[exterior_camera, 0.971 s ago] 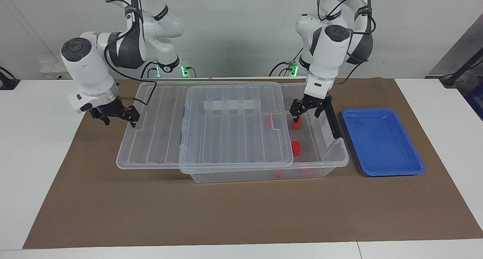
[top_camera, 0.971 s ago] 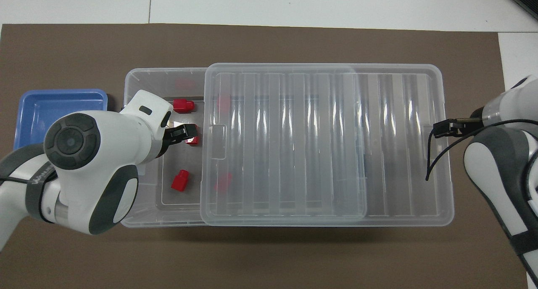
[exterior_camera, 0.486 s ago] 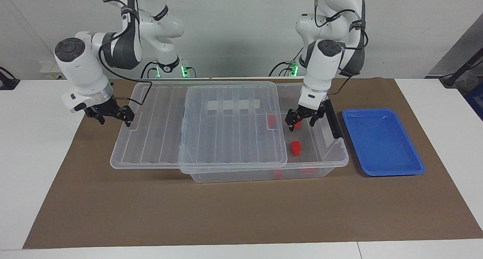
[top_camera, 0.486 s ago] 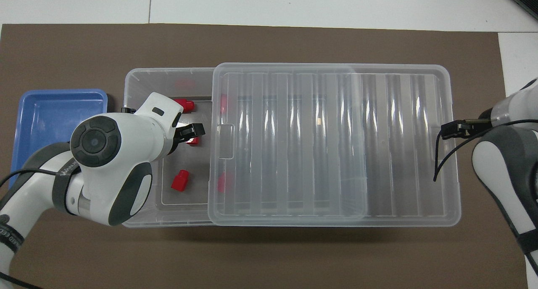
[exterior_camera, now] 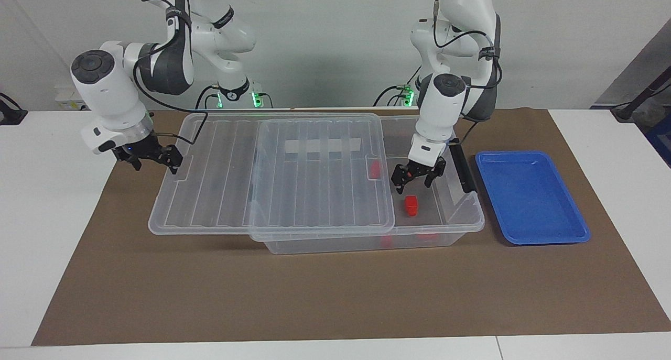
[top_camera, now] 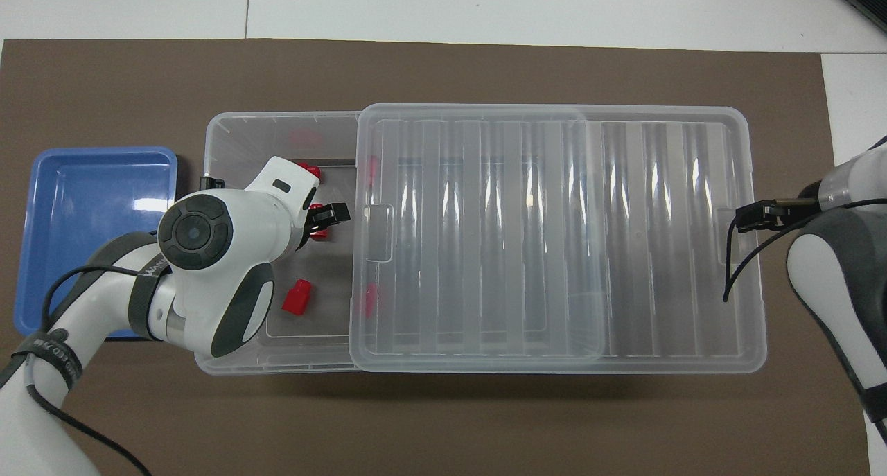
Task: Place red block in blue tray from box
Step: 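Reach the left gripper into the box toward a red block, then grasp the red block with the left gripper and lift it, then carry the red block with the left gripper over the blue tray, then lower the block into the tray while the right gripper slides the lid shut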
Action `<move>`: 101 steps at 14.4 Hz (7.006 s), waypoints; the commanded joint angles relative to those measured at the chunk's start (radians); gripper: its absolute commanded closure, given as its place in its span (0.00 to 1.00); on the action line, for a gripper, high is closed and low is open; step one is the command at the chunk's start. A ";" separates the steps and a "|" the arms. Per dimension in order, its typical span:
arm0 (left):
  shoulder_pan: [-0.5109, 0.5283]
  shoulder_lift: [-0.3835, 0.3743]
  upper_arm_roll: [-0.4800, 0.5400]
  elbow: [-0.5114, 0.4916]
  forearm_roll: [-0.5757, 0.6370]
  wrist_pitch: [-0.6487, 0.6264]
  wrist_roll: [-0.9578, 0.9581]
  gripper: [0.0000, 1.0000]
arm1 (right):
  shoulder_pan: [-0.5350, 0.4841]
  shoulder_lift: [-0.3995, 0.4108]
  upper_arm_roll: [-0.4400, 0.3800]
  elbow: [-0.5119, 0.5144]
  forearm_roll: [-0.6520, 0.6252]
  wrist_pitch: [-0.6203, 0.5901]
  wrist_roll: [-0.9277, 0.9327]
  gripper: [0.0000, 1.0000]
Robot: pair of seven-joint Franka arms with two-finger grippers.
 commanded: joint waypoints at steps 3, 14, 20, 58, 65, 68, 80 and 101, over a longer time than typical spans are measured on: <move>-0.020 0.057 0.020 -0.011 0.074 0.067 -0.010 0.00 | -0.033 -0.025 0.005 -0.005 -0.023 -0.024 -0.060 0.00; -0.023 0.092 0.018 -0.037 0.203 0.089 0.034 0.00 | -0.036 -0.028 0.007 0.007 -0.023 -0.045 -0.059 0.00; -0.029 0.092 0.018 -0.069 0.242 0.101 0.059 0.02 | -0.027 -0.043 0.018 0.088 -0.011 -0.136 -0.054 0.00; 0.227 -0.205 0.032 0.238 0.088 -0.652 0.633 1.00 | -0.026 -0.111 0.062 0.294 0.118 -0.423 0.015 0.00; 0.433 -0.207 0.032 0.233 0.087 -0.626 0.899 1.00 | 0.089 -0.106 -0.039 0.295 0.104 -0.423 0.015 0.00; 0.494 -0.211 0.035 0.210 0.087 -0.588 0.960 1.00 | 0.096 -0.111 -0.038 0.291 0.102 -0.426 0.015 0.00; 0.580 -0.175 0.033 0.051 0.072 -0.323 0.735 1.00 | -0.007 -0.102 -0.047 0.112 -0.002 -0.087 -0.260 0.60; 0.577 -0.052 0.033 -0.186 0.038 0.075 0.775 1.00 | 0.025 0.032 -0.041 0.002 0.144 0.180 -0.357 1.00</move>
